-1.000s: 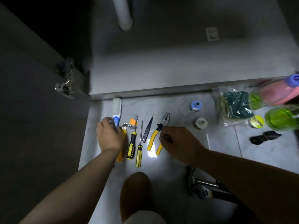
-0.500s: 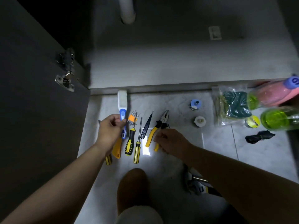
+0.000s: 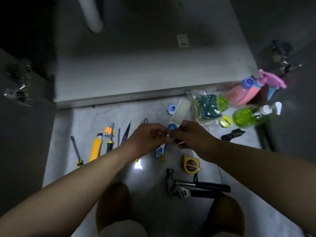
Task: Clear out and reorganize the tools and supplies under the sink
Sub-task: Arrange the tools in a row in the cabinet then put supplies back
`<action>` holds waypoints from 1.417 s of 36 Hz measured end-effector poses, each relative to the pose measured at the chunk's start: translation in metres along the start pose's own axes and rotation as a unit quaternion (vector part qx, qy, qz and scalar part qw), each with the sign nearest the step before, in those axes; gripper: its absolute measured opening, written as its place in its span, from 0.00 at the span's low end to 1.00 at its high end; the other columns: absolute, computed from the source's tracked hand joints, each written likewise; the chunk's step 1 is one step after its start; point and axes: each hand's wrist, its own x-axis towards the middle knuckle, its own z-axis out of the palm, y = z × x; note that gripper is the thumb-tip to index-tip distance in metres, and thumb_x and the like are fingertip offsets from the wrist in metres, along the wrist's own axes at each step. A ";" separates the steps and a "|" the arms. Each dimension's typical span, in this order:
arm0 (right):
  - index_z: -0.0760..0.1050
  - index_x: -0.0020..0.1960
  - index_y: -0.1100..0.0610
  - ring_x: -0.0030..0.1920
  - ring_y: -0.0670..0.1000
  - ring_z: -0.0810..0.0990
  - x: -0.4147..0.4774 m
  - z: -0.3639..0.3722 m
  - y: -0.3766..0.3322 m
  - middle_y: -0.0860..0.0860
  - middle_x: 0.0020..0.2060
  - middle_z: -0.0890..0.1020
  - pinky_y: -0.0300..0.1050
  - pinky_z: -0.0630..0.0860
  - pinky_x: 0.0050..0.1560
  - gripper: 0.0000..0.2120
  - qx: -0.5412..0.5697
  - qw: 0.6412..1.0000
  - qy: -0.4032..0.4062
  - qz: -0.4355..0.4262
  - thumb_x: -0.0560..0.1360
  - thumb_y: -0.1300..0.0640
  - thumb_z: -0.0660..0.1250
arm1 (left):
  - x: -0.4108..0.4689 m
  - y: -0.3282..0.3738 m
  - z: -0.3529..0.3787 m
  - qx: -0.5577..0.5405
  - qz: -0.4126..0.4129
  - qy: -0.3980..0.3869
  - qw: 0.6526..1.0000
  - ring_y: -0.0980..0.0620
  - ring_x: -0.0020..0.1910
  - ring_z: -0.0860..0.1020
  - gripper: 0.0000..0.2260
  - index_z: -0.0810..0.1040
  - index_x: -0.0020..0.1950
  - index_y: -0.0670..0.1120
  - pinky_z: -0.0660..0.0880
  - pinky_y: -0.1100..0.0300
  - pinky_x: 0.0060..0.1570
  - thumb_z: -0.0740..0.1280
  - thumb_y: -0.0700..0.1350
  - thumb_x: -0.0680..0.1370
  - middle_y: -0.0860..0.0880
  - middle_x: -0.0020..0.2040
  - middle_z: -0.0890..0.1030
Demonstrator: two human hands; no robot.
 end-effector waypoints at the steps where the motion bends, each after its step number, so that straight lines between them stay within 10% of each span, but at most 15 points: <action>1: 0.80 0.54 0.59 0.42 0.52 0.82 -0.005 -0.008 0.002 0.62 0.48 0.85 0.42 0.77 0.39 0.07 0.006 1.000 0.005 0.003 0.77 0.57 0.72 | 0.003 0.004 0.007 0.006 0.004 -0.009 1.000 0.57 0.45 0.84 0.09 0.86 0.48 0.52 0.81 0.61 0.50 0.78 0.39 0.74 0.52 0.44 0.87; 8: 0.81 0.52 0.61 0.40 0.53 0.84 -0.040 -0.070 0.025 0.55 0.40 0.83 0.43 0.80 0.40 0.05 0.052 0.997 0.061 0.001 0.77 0.61 0.72 | 0.031 0.051 0.053 0.168 0.058 -0.115 0.977 0.62 0.44 0.82 0.06 0.87 0.53 0.47 0.76 0.70 0.48 0.75 0.42 0.77 0.54 0.45 0.86; 20: 0.77 0.49 0.64 0.36 0.55 0.86 -0.054 -0.152 0.151 0.62 0.45 0.83 0.44 0.82 0.33 0.01 0.222 0.942 0.216 0.128 0.78 0.67 0.68 | 0.040 0.071 0.118 0.481 0.070 -0.351 0.800 0.52 0.54 0.79 0.12 0.80 0.62 0.51 0.75 0.58 0.55 0.70 0.48 0.79 0.51 0.55 0.82; 27: 0.77 0.47 0.65 0.30 0.50 0.85 -0.028 -0.157 0.180 0.61 0.38 0.83 0.42 0.81 0.29 0.04 0.238 0.902 0.311 0.182 0.79 0.67 0.65 | 0.025 0.024 0.114 0.460 0.053 -0.362 0.809 0.57 0.48 0.78 0.08 0.81 0.58 0.51 0.71 0.71 0.46 0.69 0.46 0.79 0.55 0.52 0.82; 31: 0.77 0.39 0.64 0.26 0.49 0.83 -0.019 -0.155 0.186 0.62 0.36 0.83 0.39 0.77 0.25 0.07 0.217 0.897 0.339 0.182 0.76 0.69 0.67 | 0.023 0.005 0.105 0.462 0.074 -0.339 0.816 0.53 0.50 0.80 0.06 0.82 0.55 0.51 0.76 0.59 0.53 0.69 0.45 0.80 0.54 0.51 0.81; 36: 0.77 0.46 0.64 0.49 0.61 0.84 -0.007 -0.152 0.189 0.67 0.48 0.83 0.62 0.81 0.55 0.05 0.196 0.892 0.380 0.147 0.72 0.67 0.72 | 0.029 -0.003 0.101 0.451 0.131 -0.291 0.834 0.58 0.48 0.77 0.04 0.81 0.54 0.53 0.74 0.63 0.51 0.69 0.48 0.80 0.59 0.51 0.72; 41: 0.67 0.57 0.63 0.50 0.57 0.80 -0.014 -0.151 0.186 0.56 0.47 0.78 0.50 0.78 0.46 0.18 0.036 0.906 0.400 0.137 0.72 0.63 0.72 | 0.029 -0.007 0.090 0.435 0.128 -0.265 0.851 0.57 0.48 0.78 0.05 0.81 0.54 0.54 0.74 0.63 0.51 0.70 0.47 0.79 0.59 0.53 0.70; 46: 0.73 0.45 0.52 0.45 0.53 0.79 -0.043 -0.129 0.171 0.50 0.42 0.79 0.42 0.71 0.44 0.07 -0.305 0.934 0.182 -0.027 0.74 0.56 0.72 | 0.020 -0.013 0.070 0.415 0.112 -0.218 0.876 0.59 0.50 0.78 0.04 0.81 0.54 0.54 0.76 0.59 0.55 0.70 0.48 0.80 0.56 0.54 0.74; 51: 0.75 0.58 0.53 0.55 0.54 0.77 -0.060 -0.095 0.171 0.52 0.57 0.74 0.52 0.78 0.54 0.22 -0.503 0.860 -0.077 -0.035 0.69 0.45 0.75 | 0.008 -0.026 0.051 0.381 0.088 -0.157 0.907 0.53 0.53 0.79 0.06 0.81 0.53 0.50 0.76 0.54 0.61 0.72 0.41 0.78 0.50 0.53 0.77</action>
